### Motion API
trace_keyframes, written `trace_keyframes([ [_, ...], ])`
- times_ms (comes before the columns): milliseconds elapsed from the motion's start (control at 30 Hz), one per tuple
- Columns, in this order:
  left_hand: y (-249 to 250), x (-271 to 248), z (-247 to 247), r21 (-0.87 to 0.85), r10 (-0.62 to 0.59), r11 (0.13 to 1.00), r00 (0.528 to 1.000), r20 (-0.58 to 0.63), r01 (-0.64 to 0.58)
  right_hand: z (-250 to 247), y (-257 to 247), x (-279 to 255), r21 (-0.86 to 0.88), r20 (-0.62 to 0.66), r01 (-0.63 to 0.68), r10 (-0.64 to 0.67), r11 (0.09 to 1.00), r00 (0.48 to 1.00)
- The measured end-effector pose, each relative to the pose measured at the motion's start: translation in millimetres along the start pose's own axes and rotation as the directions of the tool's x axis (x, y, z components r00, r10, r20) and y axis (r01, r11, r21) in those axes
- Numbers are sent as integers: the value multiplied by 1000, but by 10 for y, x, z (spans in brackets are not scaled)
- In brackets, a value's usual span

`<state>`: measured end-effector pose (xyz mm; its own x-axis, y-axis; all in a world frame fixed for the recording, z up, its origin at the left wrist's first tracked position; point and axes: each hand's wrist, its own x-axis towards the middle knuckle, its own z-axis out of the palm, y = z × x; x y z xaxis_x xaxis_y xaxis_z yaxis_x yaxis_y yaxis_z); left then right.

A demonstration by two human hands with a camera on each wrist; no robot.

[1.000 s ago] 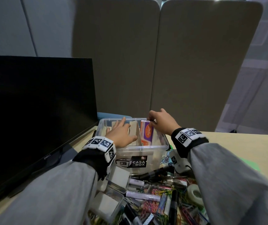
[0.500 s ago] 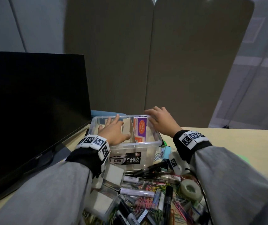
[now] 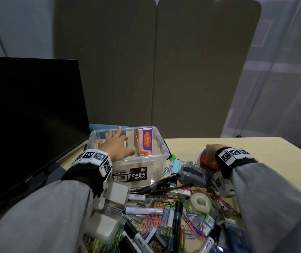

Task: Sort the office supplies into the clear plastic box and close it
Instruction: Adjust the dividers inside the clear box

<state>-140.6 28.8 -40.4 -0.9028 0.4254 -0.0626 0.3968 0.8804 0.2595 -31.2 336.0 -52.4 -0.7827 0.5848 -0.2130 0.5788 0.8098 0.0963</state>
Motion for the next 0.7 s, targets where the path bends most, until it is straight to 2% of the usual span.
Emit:
trace_keyframes([
  [100,1,7,1,8,3,1000,1000,3,-3,26,-43,-11,29,26,12,-13,1000,1000],
  [300,-6,32,11,10,4,1000,1000,2,-4,86,-68,9,102,-99,56,-46,993,994],
  [467,-11,37,19,-2,10,1000,1000,-3,-10,69,-124,12,91,-10,88,-88,992,996],
  [600,-3,29,13,-4,9,1000,1000,-9,-10,-94,-165,-45,60,-72,135,-131,989,989],
  [700,2,34,11,0,9,1000,1000,-12,-9,-338,-288,-52,163,-223,221,-182,962,958],
])
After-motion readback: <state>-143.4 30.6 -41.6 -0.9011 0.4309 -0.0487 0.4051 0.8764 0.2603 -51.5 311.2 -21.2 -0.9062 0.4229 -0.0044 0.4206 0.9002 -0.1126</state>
